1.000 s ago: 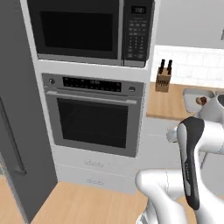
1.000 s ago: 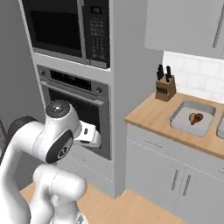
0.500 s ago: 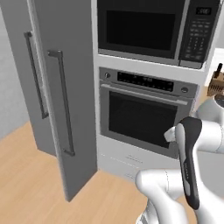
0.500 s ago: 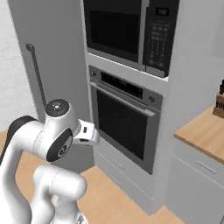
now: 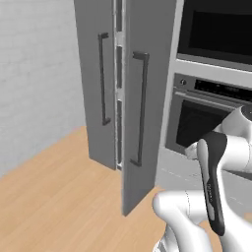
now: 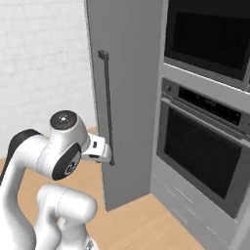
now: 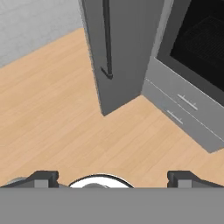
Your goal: Place one sweet potato and one chicken drumstick in each tupperware on the nearby counter, to pack two identical lunches.
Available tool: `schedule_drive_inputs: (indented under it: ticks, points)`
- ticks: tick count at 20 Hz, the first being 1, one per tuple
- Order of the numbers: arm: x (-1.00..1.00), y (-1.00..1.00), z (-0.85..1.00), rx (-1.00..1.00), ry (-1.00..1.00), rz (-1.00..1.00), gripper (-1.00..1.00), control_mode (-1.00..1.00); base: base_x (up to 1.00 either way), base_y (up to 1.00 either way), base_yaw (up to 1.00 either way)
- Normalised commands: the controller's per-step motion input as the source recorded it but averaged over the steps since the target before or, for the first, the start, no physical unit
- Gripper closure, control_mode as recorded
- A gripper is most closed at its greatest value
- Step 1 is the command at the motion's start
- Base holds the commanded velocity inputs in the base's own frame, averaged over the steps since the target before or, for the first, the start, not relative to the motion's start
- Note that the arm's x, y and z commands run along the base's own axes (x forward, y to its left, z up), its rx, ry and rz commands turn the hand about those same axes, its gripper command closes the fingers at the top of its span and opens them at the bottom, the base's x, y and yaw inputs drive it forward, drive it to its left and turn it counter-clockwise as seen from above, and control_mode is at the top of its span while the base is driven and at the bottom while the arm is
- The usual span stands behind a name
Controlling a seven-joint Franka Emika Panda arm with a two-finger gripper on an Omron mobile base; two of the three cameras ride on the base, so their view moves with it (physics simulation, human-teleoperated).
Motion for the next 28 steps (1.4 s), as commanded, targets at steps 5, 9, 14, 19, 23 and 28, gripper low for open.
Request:
schedule_drive_inputs:
  ticks: [5,9,14,19,23,28]
  points:
    - [0.0,0.0,0.0,0.0,0.0,0.0,-1.0,1.0,0.12,1.0,0.36]
    - [0.0,0.0,0.0,0.0,0.0,0.0,-1.0,1.0,0.49,1.0,0.24]
    - [0.0,0.0,0.0,0.0,0.0,0.0,-1.0,1.0,0.87,1.0,-0.01]
    - [0.0,0.0,0.0,0.0,0.0,0.0,-1.0,1.0,0.96,0.96,-0.42]
    - [0.0,0.0,0.0,0.0,0.0,0.0,-1.0,1.0,0.92,0.73,-0.53]
    - [0.0,0.0,0.0,0.0,0.0,0.0,-1.0,1.0,0.72,0.58,-0.49]
